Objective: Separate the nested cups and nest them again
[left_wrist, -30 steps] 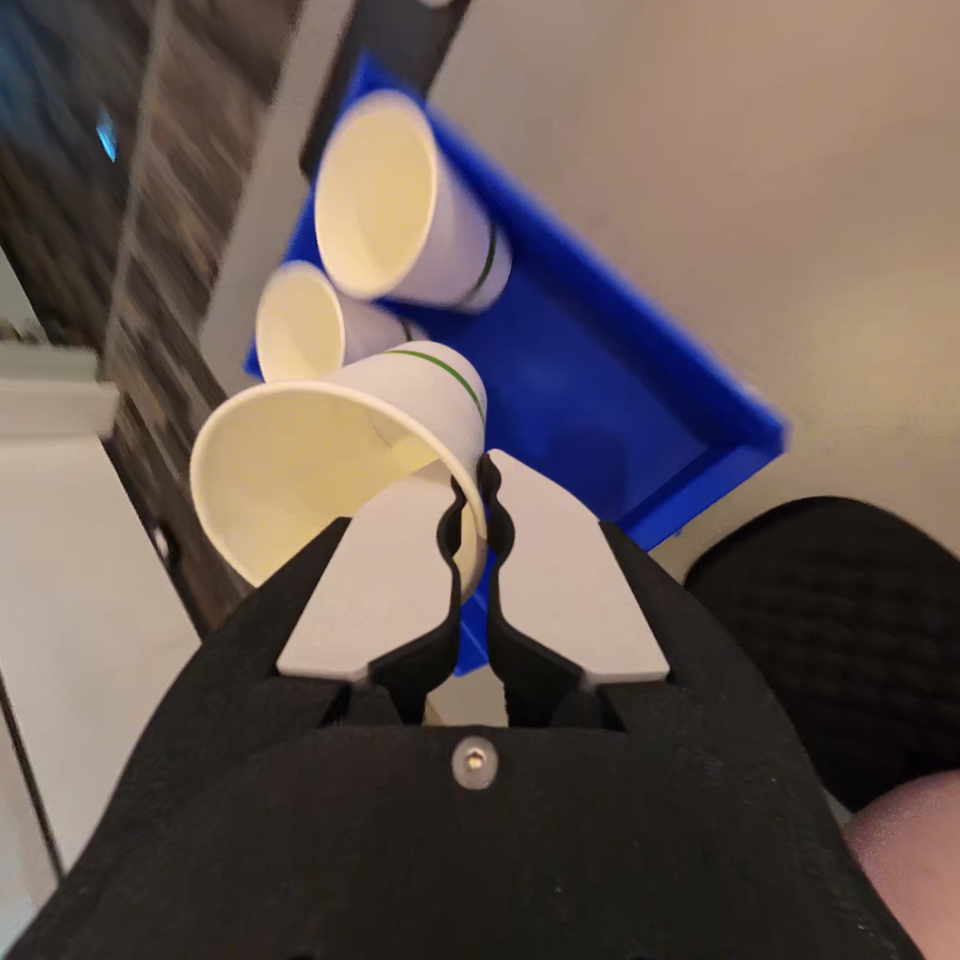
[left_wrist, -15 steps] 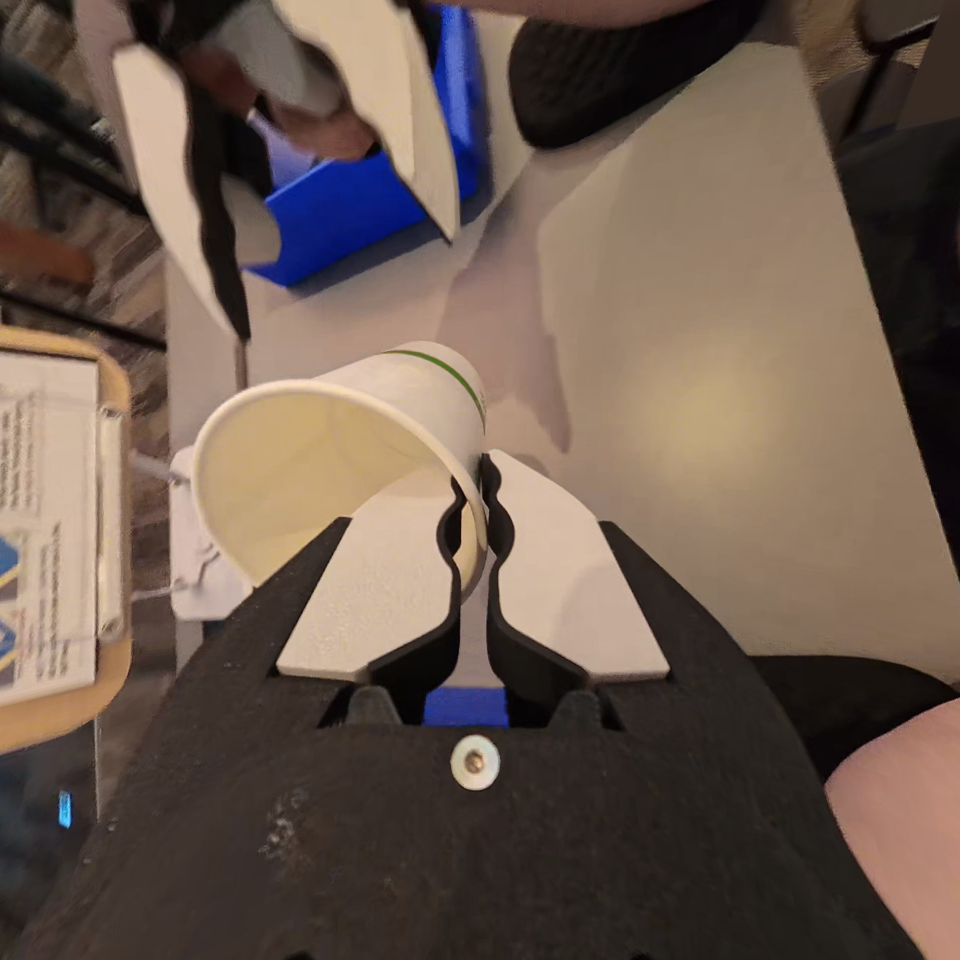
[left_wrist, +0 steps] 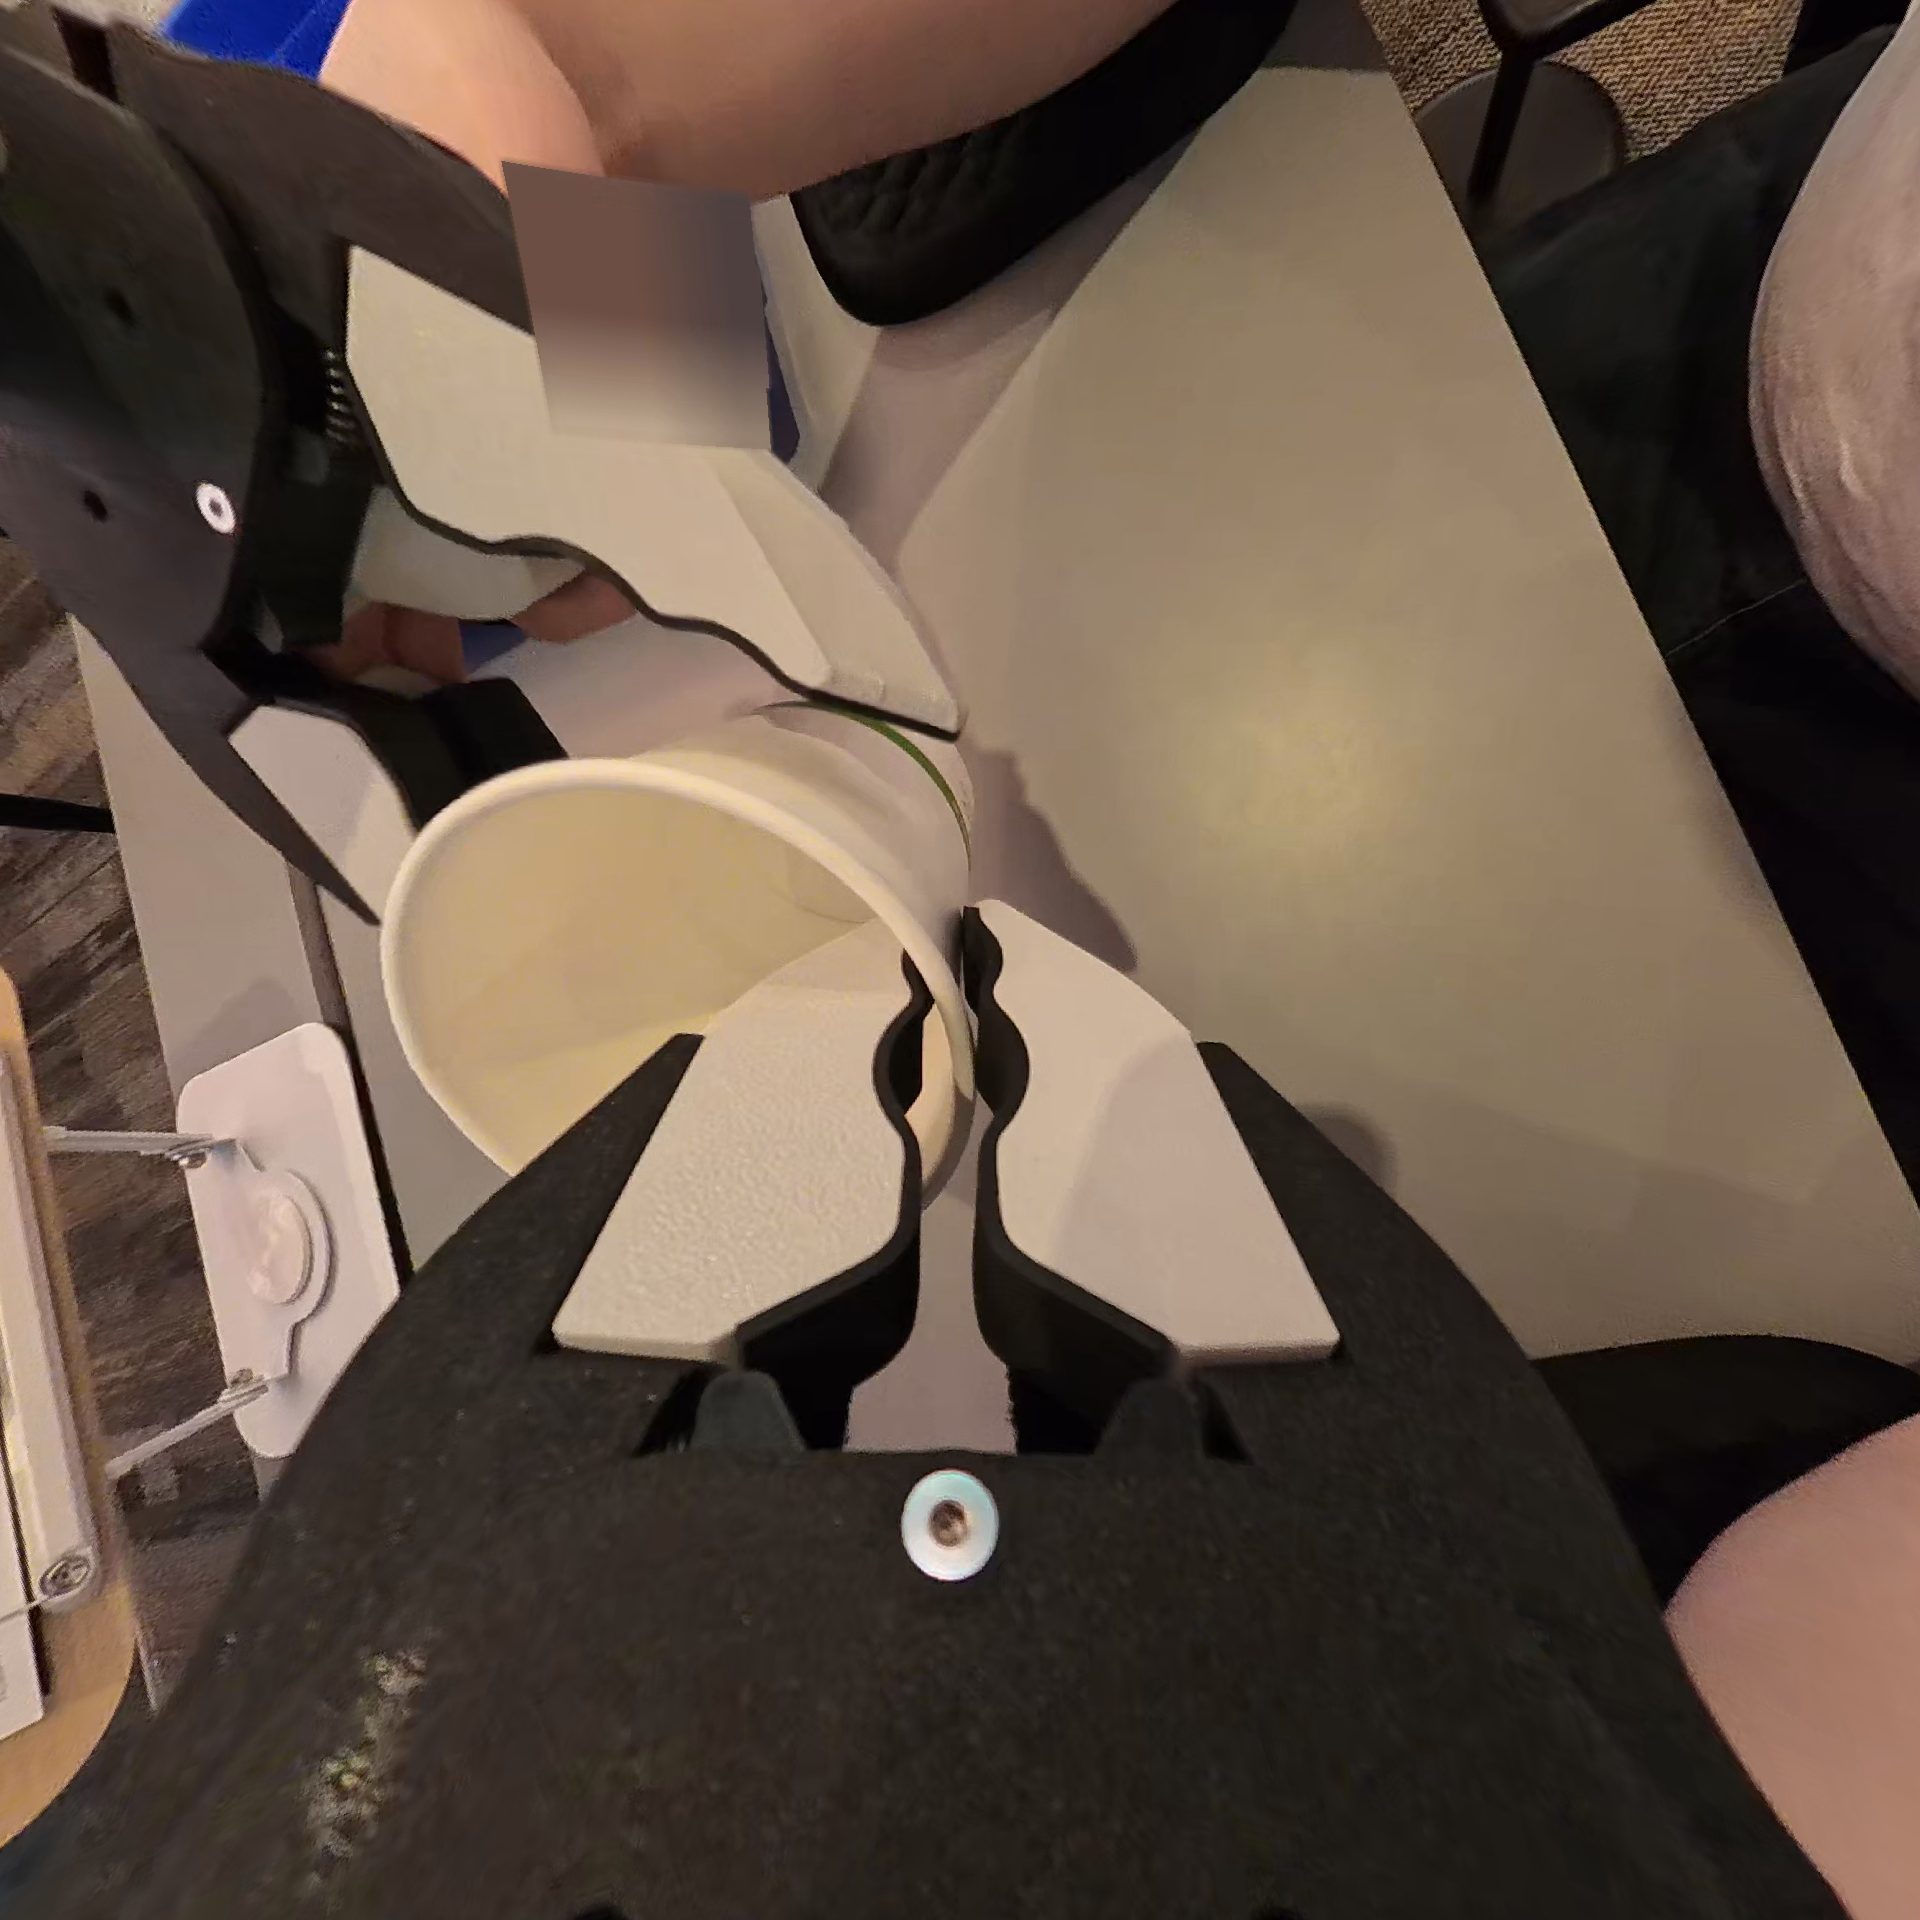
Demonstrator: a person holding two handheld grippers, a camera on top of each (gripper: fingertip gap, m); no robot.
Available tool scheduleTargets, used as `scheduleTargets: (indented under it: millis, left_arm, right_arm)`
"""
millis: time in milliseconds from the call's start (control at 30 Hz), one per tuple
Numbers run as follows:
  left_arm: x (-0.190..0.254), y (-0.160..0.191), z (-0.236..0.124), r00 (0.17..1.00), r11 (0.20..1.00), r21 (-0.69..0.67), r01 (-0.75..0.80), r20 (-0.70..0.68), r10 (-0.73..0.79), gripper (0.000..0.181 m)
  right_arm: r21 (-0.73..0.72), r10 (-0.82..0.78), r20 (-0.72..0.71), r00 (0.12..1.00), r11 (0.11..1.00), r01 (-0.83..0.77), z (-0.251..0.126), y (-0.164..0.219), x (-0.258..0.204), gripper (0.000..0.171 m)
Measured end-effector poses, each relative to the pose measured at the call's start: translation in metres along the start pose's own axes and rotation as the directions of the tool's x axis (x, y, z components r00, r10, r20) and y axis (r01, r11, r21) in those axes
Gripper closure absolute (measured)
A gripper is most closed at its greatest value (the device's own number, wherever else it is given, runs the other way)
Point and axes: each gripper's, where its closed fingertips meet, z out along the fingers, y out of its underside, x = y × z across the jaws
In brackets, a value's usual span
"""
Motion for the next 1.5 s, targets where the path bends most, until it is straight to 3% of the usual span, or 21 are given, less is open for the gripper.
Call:
scheduleTargets:
  millis: [367,600,767,867,933,1033,1133,1200,1300,1500]
  left_arm:
    - [0.005,-0.004,0.004,1.0,1.0,0.0,-0.015,-0.019,0.015,0.176]
    - [-0.017,0.001,-0.009,0.991,0.999,0.005,0.053,0.124,-0.053,0.126]
    - [-0.04,-0.013,-0.06,0.945,0.972,0.217,0.094,0.286,-0.156,0.12]
    - [-0.051,-0.017,-0.082,0.91,0.939,0.318,0.129,0.339,-0.239,0.121]
    - [-0.056,-0.013,-0.087,0.896,0.936,0.324,0.139,0.36,-0.258,0.119]
    - [-0.057,-0.009,-0.086,0.892,0.94,0.308,0.145,0.37,-0.259,0.12]
    - [-0.057,-0.01,-0.079,0.897,0.947,0.286,0.146,0.366,-0.248,0.12]
    - [-0.056,-0.01,-0.073,0.902,0.957,0.255,0.138,0.366,-0.228,0.12]
    - [-0.053,-0.01,-0.066,0.909,0.967,0.22,0.127,0.365,-0.202,0.119]
    - [-0.052,-0.01,-0.059,0.915,0.972,0.198,0.127,0.355,-0.192,0.119]
  right_arm:
    - [-0.042,0.02,0.045,0.999,0.999,-0.018,0.006,0.01,-0.002,0.084]
    - [-0.02,0.016,0.028,0.999,1.0,-0.015,0.001,0.008,0.003,0.085]
    - [0.018,0.023,-0.088,0.996,1.0,-0.022,-0.026,0.002,0.022,0.085]
    - [0.099,0.011,-0.252,0.968,0.995,0.015,-0.073,-0.014,0.037,0.085]
    - [0.192,0.0,-0.451,0.893,0.977,0.097,-0.126,-0.033,0.05,0.085]
    - [0.267,0.074,-0.813,0.577,0.929,0.257,-0.238,-0.041,0.07,0.084]
    - [0.36,0.266,-0.921,0.286,0.863,0.355,-0.335,-0.026,0.067,0.084]
    - [0.423,0.363,-0.905,0.222,0.823,0.379,-0.371,-0.009,0.062,0.084]
    - [0.48,0.438,-0.877,0.197,0.813,0.331,-0.395,0.024,0.072,0.085]
    - [0.499,0.483,-0.867,0.127,0.834,0.234,-0.406,0.083,0.107,0.084]
